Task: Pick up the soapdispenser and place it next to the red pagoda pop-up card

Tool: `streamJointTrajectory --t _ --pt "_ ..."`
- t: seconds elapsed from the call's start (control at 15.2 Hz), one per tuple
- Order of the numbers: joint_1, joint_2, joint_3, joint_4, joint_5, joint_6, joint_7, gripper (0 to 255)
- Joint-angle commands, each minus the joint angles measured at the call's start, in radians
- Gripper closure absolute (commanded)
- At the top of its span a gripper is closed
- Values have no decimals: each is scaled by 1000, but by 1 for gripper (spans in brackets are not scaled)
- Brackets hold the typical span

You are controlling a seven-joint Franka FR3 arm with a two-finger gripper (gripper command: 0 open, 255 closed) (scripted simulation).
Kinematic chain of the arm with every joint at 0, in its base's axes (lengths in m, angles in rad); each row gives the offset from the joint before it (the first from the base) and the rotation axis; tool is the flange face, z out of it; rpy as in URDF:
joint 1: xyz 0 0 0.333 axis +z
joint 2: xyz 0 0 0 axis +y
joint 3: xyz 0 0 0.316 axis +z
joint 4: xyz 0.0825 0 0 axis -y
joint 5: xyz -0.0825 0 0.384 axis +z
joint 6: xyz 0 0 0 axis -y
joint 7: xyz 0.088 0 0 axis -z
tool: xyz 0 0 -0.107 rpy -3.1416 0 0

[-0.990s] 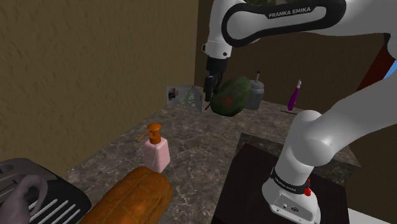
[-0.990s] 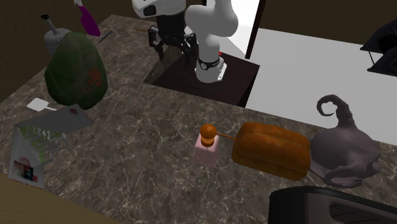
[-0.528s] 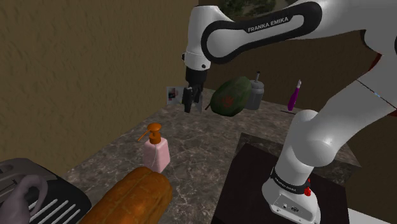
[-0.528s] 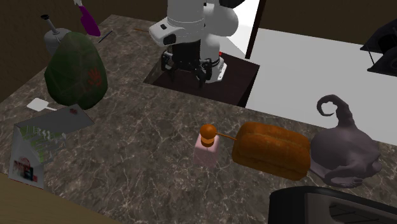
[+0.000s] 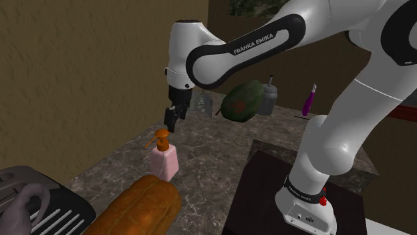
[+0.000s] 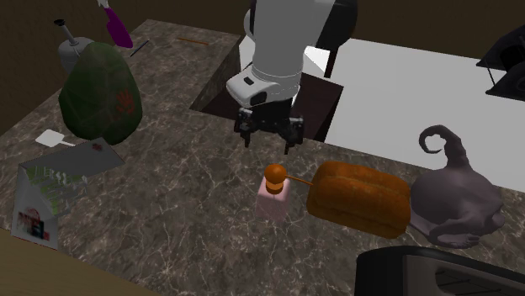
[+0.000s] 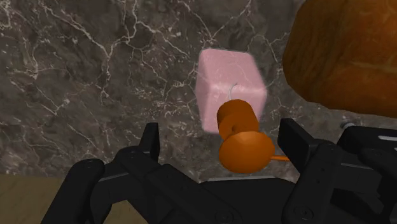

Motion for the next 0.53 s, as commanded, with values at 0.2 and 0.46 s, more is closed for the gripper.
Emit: streamJointTrajectory --t 0.2,0.46 --pt "12 110 49 48 -52 81 68 0" --pt "8 145 51 28 -69 133 80 0"
